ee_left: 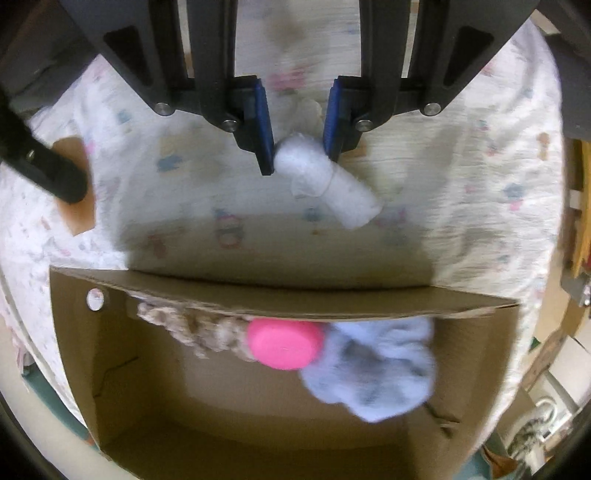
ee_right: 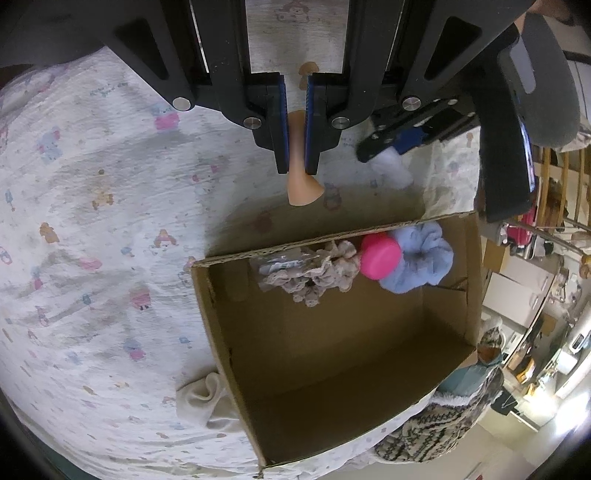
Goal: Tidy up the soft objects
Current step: 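Carry the white sock and peach cylinder over the box with both tools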
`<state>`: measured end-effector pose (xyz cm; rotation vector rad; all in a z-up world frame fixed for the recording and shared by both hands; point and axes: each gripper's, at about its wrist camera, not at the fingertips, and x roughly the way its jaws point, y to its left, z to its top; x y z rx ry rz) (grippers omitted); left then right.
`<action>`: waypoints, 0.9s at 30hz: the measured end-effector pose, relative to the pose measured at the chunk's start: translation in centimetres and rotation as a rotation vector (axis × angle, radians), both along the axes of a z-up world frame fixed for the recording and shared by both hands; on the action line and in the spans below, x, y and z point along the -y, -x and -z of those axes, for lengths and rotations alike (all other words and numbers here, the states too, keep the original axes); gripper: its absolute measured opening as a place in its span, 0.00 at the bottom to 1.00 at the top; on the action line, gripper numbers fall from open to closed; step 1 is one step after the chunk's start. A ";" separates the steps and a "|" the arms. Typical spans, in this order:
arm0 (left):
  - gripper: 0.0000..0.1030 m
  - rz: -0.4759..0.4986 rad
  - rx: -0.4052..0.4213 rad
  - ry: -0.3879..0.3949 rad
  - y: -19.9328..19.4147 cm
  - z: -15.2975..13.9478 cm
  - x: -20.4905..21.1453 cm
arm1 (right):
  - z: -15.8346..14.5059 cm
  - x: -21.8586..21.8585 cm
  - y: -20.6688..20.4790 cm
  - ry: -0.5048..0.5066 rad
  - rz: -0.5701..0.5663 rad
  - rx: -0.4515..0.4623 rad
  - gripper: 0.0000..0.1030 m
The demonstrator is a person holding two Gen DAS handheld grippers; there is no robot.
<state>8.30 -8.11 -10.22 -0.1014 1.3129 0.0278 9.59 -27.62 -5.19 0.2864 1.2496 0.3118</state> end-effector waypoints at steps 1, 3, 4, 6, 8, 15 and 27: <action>0.22 -0.008 -0.002 -0.002 0.3 -0.1 -0.9 | 0.0 -0.1 0.0 0.001 -0.005 0.002 0.09; 0.22 -0.022 -0.004 -0.006 0.7 -0.2 -2.2 | -0.1 -0.4 0.0 0.002 -0.014 0.005 0.09; 0.22 -0.027 -0.001 -0.013 0.8 -0.4 -3.0 | -0.1 -0.5 0.0 0.000 -0.017 0.005 0.09; 0.22 -0.037 0.009 -0.027 1.1 -1.0 -4.4 | -0.1 -0.6 0.1 -0.025 -0.024 0.002 0.09; 0.22 -0.054 0.023 -0.035 1.4 -1.8 -5.8 | -0.2 -0.6 0.3 -0.067 -0.031 -0.004 0.09; 0.22 -0.081 0.123 -0.044 1.7 -6.3 -10.6 | -1.7 -1.1 1.0 -0.102 -0.067 0.057 0.09; 0.22 -0.034 0.434 -0.043 1.7 -16.0 -8.2 | -7.7 -0.3 0.9 -0.149 -0.043 0.342 0.09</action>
